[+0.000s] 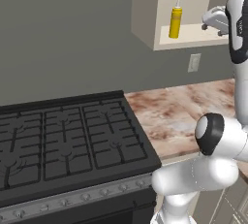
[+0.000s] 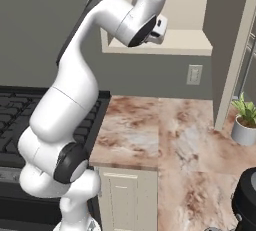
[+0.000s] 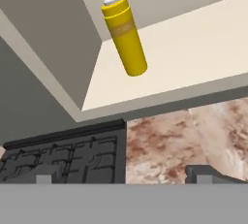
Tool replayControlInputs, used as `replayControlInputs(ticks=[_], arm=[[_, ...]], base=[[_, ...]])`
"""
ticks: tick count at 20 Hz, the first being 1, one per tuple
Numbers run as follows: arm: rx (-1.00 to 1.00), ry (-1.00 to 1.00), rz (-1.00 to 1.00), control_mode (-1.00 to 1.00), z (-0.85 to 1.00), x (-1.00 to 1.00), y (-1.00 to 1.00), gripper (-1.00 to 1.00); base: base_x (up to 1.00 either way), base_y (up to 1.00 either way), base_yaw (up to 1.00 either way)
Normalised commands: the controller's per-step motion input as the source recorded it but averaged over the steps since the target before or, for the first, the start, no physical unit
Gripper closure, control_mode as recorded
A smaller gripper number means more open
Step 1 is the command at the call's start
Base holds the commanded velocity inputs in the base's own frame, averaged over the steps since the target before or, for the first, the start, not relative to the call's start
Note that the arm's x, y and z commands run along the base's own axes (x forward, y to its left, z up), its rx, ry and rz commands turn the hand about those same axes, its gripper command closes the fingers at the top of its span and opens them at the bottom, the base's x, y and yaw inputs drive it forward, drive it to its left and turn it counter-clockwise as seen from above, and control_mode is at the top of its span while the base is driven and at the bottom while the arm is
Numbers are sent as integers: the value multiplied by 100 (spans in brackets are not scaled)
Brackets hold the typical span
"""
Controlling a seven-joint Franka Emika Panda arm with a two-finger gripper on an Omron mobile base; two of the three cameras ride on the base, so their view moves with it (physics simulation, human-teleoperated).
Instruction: Move the mustard and shaker from the cabinet to the dining counter.
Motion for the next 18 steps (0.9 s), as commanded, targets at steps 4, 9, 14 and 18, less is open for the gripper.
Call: replayControlInputs(ticks=[4,9,14,18], arm=[[0,-10,0,-100,19,40,0,-100],[0,-15,0,-100,12,27,0,-100],[0,-15,0,-100,2,20,0,-100],[0,-12,1,-100,0,17,0,-100]], base=[[0,0,0],[0,0,0],[0,0,0],[0,0,0]])
